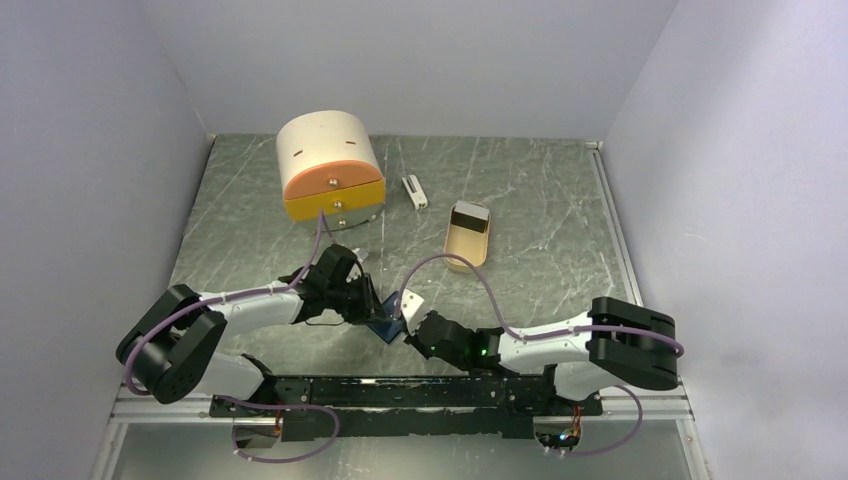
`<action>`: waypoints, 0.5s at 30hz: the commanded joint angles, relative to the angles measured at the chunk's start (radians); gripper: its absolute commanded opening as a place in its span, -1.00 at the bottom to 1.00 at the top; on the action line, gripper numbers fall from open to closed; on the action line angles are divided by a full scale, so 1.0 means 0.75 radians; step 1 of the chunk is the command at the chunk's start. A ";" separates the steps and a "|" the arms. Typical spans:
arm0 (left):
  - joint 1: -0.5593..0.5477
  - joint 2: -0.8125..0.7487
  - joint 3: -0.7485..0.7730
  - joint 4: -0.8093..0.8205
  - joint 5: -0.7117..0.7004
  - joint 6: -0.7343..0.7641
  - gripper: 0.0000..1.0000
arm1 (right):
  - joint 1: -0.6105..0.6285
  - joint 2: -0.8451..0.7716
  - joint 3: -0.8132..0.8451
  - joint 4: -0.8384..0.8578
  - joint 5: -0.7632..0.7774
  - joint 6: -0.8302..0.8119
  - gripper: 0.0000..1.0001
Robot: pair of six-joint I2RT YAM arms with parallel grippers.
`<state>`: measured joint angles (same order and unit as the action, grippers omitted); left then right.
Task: Put the credit cards into the card holder
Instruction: Close the card holder at the center of the board.
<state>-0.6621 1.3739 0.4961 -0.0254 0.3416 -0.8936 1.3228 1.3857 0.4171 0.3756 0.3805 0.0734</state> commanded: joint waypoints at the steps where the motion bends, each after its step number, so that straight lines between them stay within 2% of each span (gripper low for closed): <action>1: 0.012 0.010 -0.035 0.010 -0.033 0.017 -0.49 | -0.002 -0.022 0.048 -0.038 0.027 0.179 -1.00; 3: 0.011 -0.023 -0.047 0.025 -0.016 -0.004 -0.49 | -0.003 0.015 0.085 -0.030 0.052 0.244 -0.97; 5: 0.012 -0.061 -0.057 0.045 0.019 -0.028 -0.49 | -0.010 0.064 0.137 -0.052 0.079 0.322 -0.85; 7: 0.014 -0.096 -0.064 0.063 0.061 -0.045 -0.49 | -0.043 0.109 0.221 -0.141 0.029 0.401 -0.81; 10: 0.017 -0.148 -0.038 -0.030 0.009 -0.025 -0.49 | -0.104 0.073 0.267 -0.243 -0.040 0.498 -0.77; 11: 0.020 -0.163 -0.033 -0.063 -0.020 -0.015 -0.48 | -0.123 0.023 0.237 -0.221 -0.067 0.507 -0.60; 13: 0.032 -0.186 -0.026 -0.100 -0.046 -0.005 -0.48 | -0.153 -0.083 0.160 -0.185 -0.066 0.538 -0.11; 14: 0.037 -0.193 -0.029 -0.107 -0.040 -0.001 -0.48 | -0.180 -0.129 0.147 -0.201 -0.105 0.535 0.02; 15: 0.038 -0.200 -0.028 -0.111 -0.037 -0.001 -0.48 | -0.219 -0.164 0.144 -0.212 -0.208 0.490 0.04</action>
<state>-0.6487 1.2537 0.4614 -0.0555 0.3393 -0.9115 1.2228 1.3808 0.5625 0.2489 0.3439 0.4072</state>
